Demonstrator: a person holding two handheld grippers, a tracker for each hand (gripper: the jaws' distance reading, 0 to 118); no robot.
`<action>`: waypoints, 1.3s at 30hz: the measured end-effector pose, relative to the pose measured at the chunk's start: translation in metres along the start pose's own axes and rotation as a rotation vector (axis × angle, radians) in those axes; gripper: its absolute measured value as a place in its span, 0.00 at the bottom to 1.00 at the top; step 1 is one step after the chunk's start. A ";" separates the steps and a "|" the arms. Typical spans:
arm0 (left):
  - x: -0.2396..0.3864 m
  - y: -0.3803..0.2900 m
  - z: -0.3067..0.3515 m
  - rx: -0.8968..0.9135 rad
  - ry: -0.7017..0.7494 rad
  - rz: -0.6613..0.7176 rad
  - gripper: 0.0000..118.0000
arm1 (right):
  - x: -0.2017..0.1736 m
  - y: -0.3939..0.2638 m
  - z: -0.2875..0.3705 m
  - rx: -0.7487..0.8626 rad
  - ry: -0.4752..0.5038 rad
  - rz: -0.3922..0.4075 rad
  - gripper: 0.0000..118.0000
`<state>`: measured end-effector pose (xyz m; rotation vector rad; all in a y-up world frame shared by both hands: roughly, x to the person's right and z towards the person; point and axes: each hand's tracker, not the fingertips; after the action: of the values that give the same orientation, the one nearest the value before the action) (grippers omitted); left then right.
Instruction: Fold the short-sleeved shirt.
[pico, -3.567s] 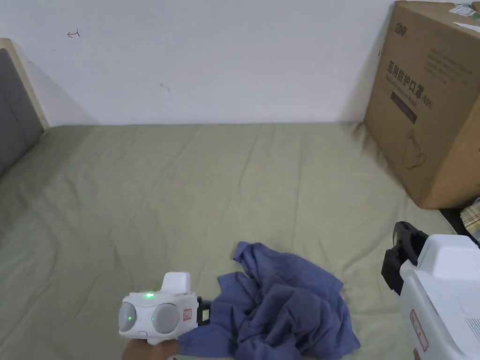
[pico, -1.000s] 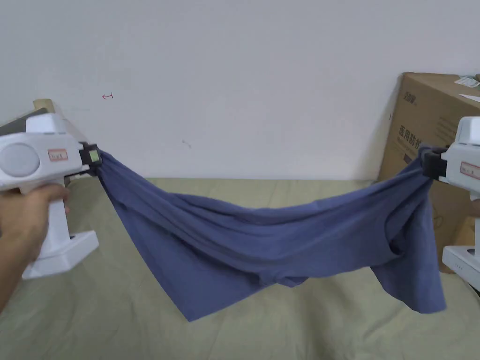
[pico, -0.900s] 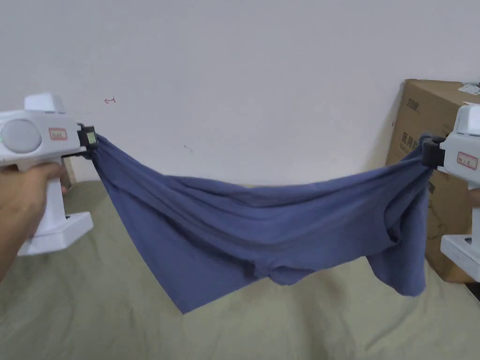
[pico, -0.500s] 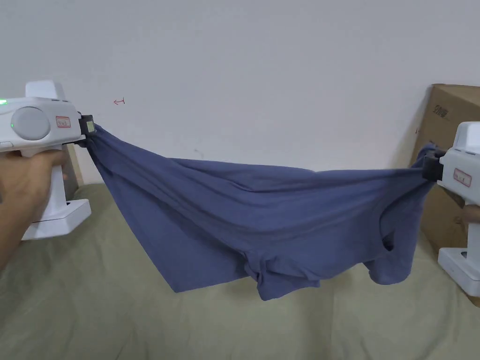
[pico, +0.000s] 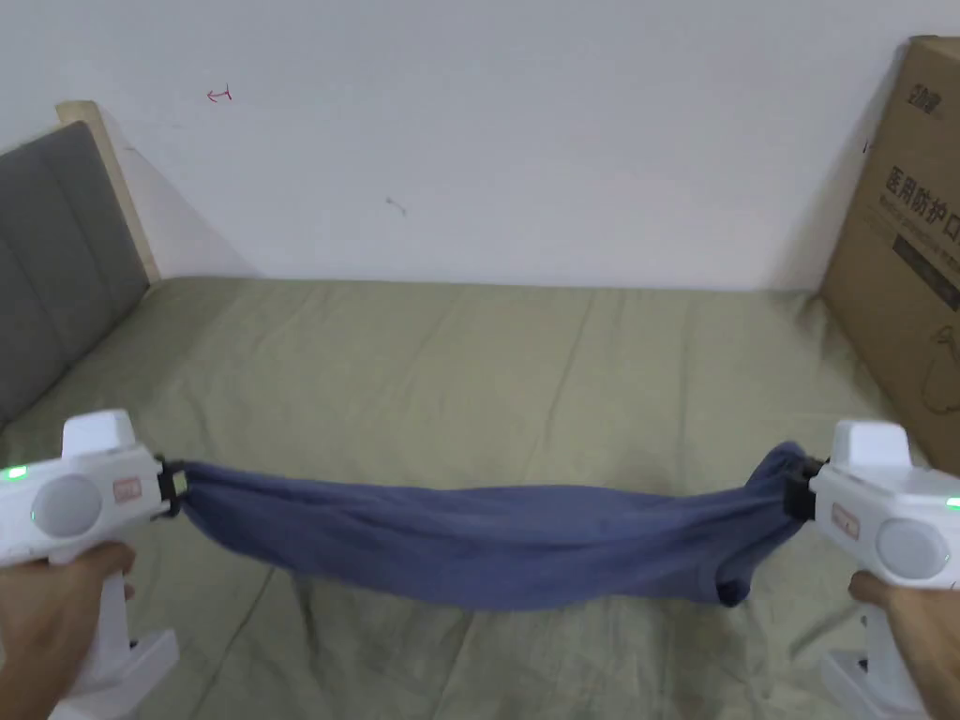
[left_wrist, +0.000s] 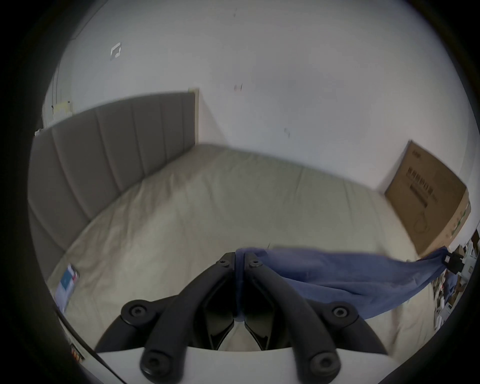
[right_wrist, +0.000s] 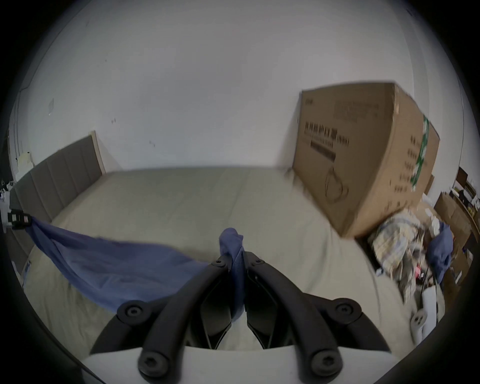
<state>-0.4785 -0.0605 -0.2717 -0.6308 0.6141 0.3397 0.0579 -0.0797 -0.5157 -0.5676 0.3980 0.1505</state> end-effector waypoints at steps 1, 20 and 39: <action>-0.006 -0.019 -0.001 -0.023 0.007 -0.004 0.03 | -0.001 -0.017 0.002 -0.022 -0.005 -0.007 0.04; -0.078 -0.182 0.106 -0.174 0.056 0.052 0.03 | 0.042 -0.211 0.117 -0.229 -0.065 -0.235 0.04; -0.073 -0.233 0.069 -0.466 0.189 -0.144 0.15 | 0.019 -0.252 0.131 -0.489 -0.124 -0.146 0.17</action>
<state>-0.3953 -0.2018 -0.0780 -1.1581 0.6705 0.2906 0.1800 -0.2179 -0.2986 -1.0612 0.1952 0.1419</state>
